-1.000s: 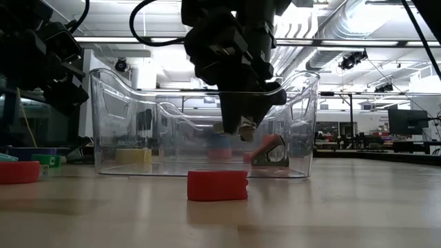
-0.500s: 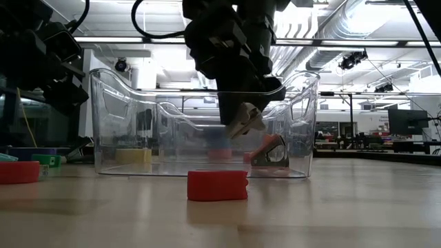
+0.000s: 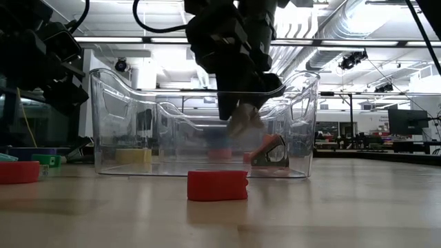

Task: Pick and place Stapler, Stapler remover, tape
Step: Put the gray staple remover into the bottom transparent bin, then put the right red stapler into the middle transparent bin

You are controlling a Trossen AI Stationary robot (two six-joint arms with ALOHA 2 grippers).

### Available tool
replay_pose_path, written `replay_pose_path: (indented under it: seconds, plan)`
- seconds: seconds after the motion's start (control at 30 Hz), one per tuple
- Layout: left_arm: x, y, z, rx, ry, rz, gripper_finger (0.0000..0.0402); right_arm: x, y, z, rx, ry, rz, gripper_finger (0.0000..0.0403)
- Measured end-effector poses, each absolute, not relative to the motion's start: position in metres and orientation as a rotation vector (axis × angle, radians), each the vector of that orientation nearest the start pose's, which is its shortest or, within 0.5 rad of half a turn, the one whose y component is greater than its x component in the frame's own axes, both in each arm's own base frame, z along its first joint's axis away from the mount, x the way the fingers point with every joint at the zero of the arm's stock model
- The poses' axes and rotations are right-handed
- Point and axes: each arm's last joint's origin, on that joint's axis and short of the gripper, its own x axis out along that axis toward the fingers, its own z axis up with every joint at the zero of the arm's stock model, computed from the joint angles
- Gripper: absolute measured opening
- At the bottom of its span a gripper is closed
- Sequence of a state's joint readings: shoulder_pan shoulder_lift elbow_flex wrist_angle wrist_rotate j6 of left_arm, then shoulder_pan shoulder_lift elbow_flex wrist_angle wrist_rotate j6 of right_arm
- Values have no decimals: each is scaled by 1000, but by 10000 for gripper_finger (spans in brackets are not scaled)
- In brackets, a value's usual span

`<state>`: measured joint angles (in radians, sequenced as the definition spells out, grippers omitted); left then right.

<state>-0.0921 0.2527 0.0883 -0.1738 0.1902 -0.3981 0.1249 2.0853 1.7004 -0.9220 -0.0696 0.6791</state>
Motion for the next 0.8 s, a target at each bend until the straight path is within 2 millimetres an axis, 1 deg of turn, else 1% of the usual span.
replay_pose_path:
  seconds: [0.23,0.33,0.37,0.47,0.57,0.67,0.8]
  plan:
    - [106,-15,157,-408,391,-208,231,422,55,204,522,1295,-281,269]
    - [106,-15,157,-408,391,-208,231,421,55,207,516,1291,-273,278]
    - [106,-15,157,-408,391,-208,231,420,56,211,511,1284,-267,279]
    - [106,-15,157,-408,391,-208,231,414,58,229,491,1241,-247,279]
    - [106,-15,157,-409,390,-209,231,405,65,248,433,1207,-193,279]
    - [106,-15,157,-408,391,-208,231,395,82,265,329,1175,-106,279]
    - [106,-15,157,-408,391,-208,231,382,107,280,195,1136,-24,279]
